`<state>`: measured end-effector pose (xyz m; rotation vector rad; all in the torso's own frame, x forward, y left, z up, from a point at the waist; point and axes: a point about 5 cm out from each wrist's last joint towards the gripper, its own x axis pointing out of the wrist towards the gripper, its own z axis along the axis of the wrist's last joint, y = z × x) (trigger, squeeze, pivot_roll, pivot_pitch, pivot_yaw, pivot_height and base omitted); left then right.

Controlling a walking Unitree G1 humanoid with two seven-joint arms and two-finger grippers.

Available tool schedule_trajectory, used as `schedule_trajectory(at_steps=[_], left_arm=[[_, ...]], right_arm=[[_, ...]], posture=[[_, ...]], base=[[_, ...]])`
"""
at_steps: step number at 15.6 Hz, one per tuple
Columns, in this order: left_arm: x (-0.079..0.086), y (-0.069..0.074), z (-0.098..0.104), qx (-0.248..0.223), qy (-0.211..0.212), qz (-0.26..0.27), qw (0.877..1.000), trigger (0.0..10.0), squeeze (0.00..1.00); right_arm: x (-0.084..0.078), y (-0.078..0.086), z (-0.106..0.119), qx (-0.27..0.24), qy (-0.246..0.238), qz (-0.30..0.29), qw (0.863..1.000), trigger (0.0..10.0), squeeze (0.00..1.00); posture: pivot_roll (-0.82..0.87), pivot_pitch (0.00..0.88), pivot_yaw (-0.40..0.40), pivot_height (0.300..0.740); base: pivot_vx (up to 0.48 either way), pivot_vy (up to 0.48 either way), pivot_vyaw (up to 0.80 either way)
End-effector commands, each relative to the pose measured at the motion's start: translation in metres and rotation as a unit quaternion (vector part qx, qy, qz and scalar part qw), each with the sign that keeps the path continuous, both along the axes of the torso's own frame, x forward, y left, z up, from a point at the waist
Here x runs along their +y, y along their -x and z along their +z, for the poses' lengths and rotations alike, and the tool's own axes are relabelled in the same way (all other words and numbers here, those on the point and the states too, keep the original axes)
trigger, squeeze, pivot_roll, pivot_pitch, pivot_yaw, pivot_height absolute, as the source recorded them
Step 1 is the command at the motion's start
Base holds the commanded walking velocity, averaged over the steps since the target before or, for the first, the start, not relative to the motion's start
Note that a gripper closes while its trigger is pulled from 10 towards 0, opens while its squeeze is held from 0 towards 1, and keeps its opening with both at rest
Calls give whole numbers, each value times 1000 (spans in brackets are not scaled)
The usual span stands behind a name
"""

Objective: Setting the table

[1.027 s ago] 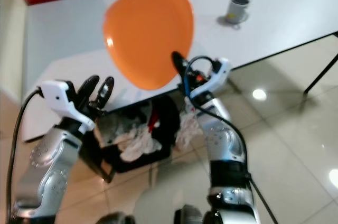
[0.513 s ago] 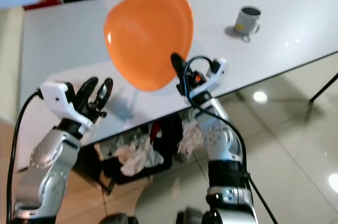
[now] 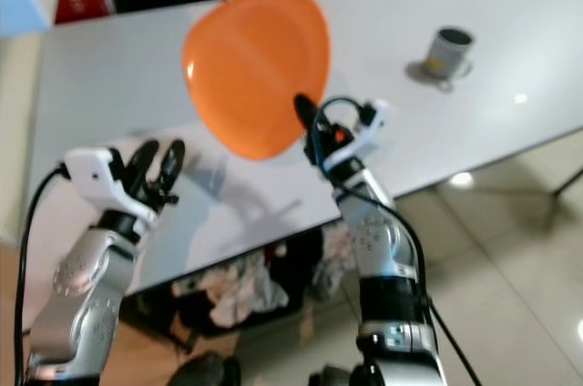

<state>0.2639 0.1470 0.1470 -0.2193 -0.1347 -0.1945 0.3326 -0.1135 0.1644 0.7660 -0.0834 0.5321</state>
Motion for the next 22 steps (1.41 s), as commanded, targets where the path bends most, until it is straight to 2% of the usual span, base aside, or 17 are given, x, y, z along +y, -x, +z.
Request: schedule_trajectory(at_steps=[1, 2, 5, 20, 22], left_arm=[[-2, 2, -2, 3, -3, 1, 1000, 10000, 0], [-2, 1, -2, 6, -4, 1, 1000, 10000, 0], [-5, 0, -2, 6, 4, -2, 1000, 10000, 0], [-3, -2, -3, 7, 5, 0, 1000, 10000, 0], [-5, -2, -4, 13, 3, -3, 1000, 10000, 0]], right_arm=[[-5, -1, 11, -29, 0, -4, 1000, 10000, 0], [-2, 1, 12, -32, 4, 13, 999, 10000, 0], [4, 2, 8, -20, 27, 10, 999, 10000, 0], [0, -7, 9, 6, 29, -35, 999, 10000, 0], [3, -6, 8, 7, 35, -34, 999, 10000, 0]], posture=[[-51, 102, 9, 740], [-53, 102, 8, 740], [-59, 101, 10, 740], [-59, 96, 7, 740], [-59, 98, 7, 740]], base=[[0, -446, 781], [0, -450, 719], [0, -446, 229], [0, -442, 0], [0, 0, 0]])
